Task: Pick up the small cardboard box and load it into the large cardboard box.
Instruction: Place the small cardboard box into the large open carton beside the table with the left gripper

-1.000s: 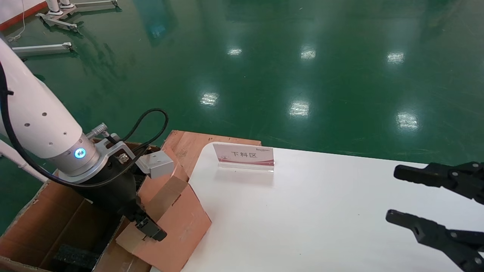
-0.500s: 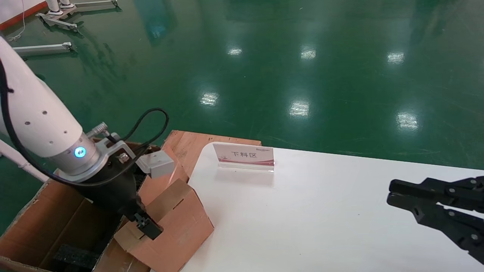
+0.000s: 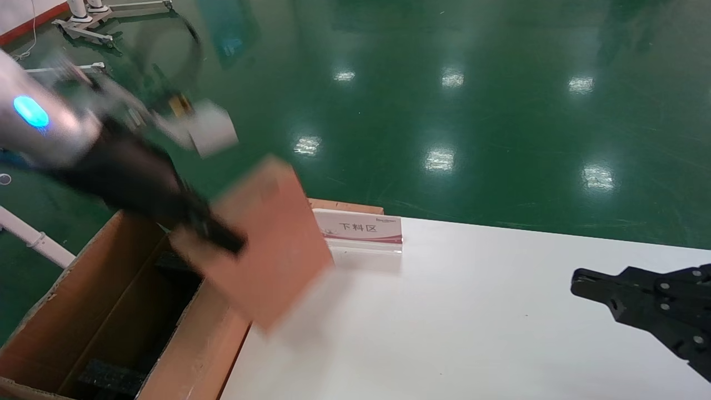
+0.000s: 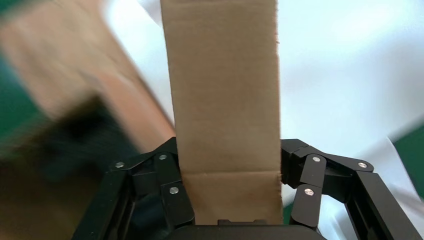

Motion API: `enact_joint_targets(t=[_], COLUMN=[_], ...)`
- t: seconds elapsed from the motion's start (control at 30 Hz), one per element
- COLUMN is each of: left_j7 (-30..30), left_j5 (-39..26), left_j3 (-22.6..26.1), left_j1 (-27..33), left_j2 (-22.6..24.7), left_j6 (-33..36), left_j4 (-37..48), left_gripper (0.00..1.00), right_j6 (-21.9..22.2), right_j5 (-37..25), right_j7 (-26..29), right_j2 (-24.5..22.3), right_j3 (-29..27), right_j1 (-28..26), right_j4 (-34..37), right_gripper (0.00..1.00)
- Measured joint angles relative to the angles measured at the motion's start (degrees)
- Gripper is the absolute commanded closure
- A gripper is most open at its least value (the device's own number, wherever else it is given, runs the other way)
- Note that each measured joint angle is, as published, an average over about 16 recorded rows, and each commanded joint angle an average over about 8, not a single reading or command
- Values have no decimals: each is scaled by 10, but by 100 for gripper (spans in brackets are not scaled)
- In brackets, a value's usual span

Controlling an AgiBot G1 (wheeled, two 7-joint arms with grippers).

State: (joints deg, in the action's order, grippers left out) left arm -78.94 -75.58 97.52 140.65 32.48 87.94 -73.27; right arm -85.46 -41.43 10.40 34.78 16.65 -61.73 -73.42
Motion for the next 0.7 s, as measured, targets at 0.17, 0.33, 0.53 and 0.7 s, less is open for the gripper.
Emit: enact_joint_targets(t=[0.17,0.33,0.53,0.7], left_j7=[16,38,75,107], left_j5=[-11,-23,-35,-41], left_j3=[-17,-15,30,98], left_j1=[58,109,165,204], left_j2=[-8,-11,-7,-3], left_j6=[11,23,34,39], left_j4=[30,67,107,131], left_gripper=[100,100,100,100], right_j6=[0,0,0,0], right_j5=[0,0,0,0], right_j7=[0,0,0,0], right_j2=[0,0,0,0], right_j3=[0,0,1,1], right_j1=[0,0,0,0], right_j4=[0,0,0,0], right_gripper=[100,100,25,0])
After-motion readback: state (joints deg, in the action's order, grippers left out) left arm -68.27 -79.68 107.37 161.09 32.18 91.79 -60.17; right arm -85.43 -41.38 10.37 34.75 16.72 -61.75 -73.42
